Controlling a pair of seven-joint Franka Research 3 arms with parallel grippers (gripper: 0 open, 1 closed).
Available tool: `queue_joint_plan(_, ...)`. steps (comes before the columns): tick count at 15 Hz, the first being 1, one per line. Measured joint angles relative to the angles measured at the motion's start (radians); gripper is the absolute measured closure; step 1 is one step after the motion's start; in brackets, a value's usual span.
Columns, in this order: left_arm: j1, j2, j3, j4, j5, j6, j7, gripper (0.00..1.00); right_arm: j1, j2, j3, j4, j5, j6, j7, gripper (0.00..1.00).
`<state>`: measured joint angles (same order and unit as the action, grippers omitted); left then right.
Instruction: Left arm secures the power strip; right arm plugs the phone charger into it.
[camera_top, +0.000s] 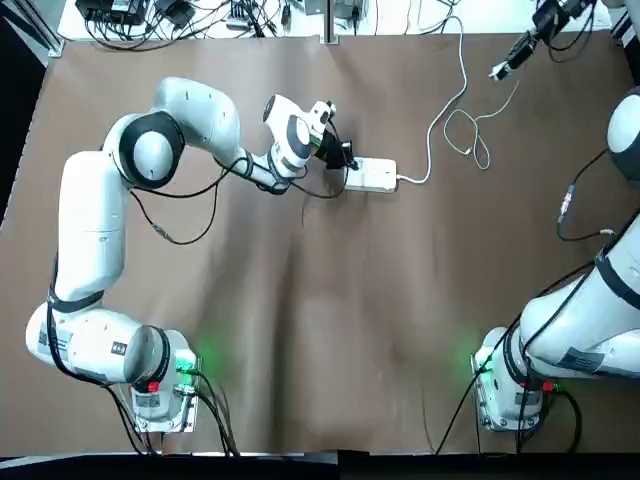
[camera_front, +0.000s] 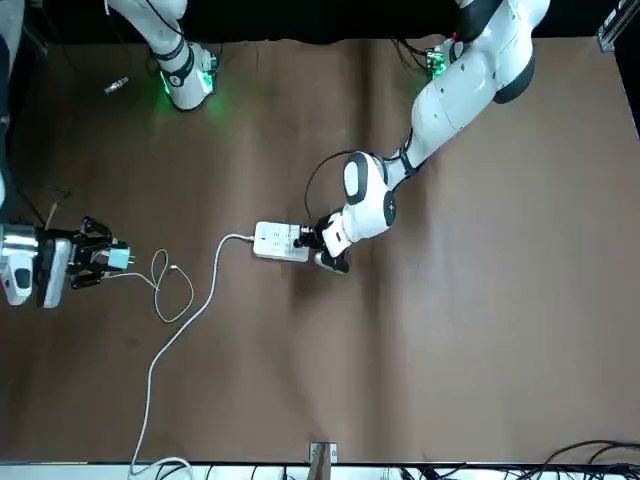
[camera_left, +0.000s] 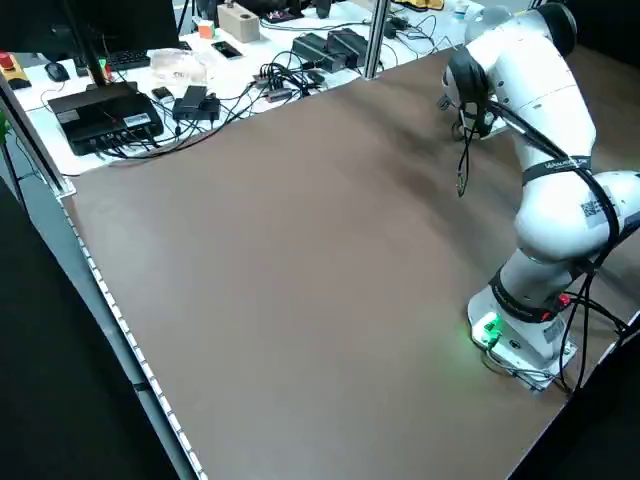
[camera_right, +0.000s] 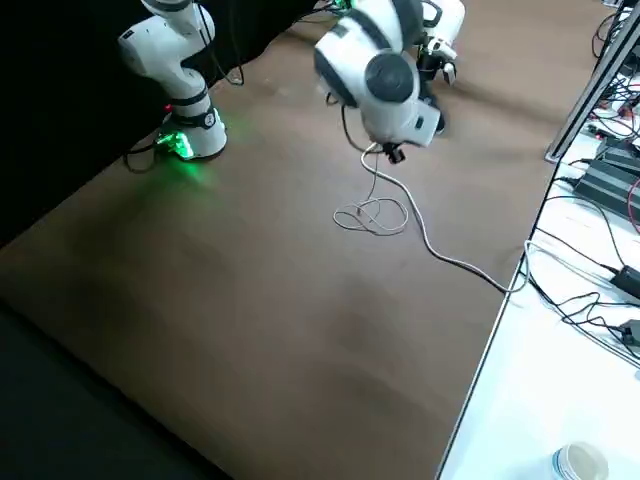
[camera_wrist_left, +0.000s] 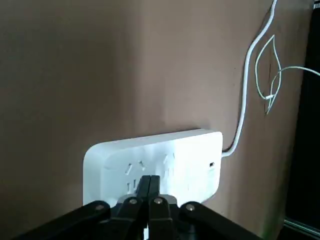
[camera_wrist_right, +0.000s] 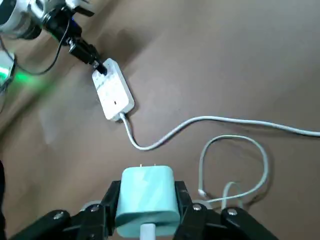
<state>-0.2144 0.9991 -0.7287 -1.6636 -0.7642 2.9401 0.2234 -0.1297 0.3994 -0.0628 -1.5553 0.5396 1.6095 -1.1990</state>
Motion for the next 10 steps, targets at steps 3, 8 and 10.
queue_joint_plan(3,0.000,0.000,0.000,0.000,0.000,0.000,0.000,0.96,0.086,-0.023,0.000,0.004,-0.041,0.012,0.203,0.52)
queue_joint_plan(8,0.000,0.000,0.000,0.000,0.000,0.000,0.000,0.96,0.246,-0.029,0.002,0.028,-0.138,0.029,0.570,0.52)
queue_joint_plan(10,0.000,0.000,0.000,0.000,0.000,0.000,0.000,0.96,0.314,-0.029,0.003,0.034,-0.174,0.031,0.706,0.52)
